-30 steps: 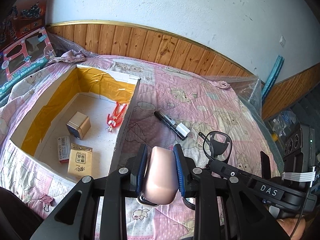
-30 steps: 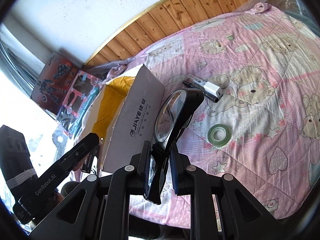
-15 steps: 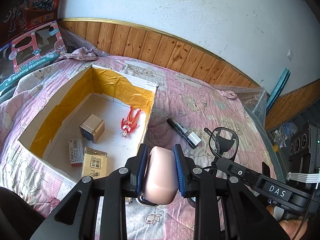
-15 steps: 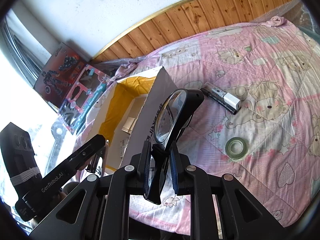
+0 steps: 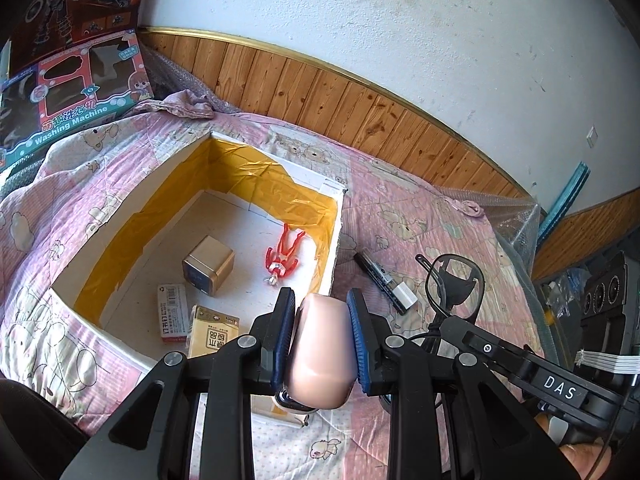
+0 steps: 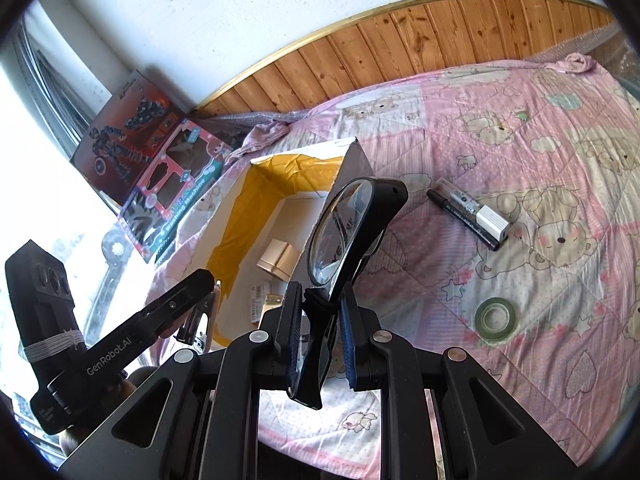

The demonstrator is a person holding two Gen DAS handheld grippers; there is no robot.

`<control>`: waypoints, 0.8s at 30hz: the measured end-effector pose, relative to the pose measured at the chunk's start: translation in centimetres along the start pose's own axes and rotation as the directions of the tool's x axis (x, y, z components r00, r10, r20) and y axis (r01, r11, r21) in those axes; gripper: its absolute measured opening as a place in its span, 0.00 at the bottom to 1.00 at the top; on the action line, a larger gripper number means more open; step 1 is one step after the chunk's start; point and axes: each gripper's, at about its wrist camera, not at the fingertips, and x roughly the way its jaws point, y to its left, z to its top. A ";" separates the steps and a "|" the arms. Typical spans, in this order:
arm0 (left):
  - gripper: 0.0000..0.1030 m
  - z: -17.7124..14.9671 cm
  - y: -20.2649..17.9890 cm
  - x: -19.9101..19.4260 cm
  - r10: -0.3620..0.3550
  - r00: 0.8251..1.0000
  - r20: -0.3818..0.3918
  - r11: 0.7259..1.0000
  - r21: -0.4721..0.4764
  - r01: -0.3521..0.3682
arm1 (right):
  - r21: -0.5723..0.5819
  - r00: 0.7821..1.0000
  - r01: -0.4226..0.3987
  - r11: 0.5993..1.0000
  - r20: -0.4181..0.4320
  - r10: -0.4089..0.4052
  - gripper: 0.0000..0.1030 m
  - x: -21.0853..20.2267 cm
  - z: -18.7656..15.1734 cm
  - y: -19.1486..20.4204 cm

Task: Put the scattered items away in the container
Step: 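Carry the black glasses and pink stapler over the cardboard box with both tools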

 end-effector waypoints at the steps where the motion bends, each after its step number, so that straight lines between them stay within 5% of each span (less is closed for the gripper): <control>1: 0.27 0.1 0.2 0.0 -0.001 1.000 0.001 1.000 -0.004 0.001 | -0.003 1.000 0.000 1.000 -0.001 0.000 0.18 0.1 0.1 0.1; 24: 0.27 2.2 5.3 0.0 0.018 0.999 0.031 0.996 -0.090 -0.015 | -0.073 0.999 -0.009 0.997 -0.033 0.007 0.18 2.9 1.7 3.8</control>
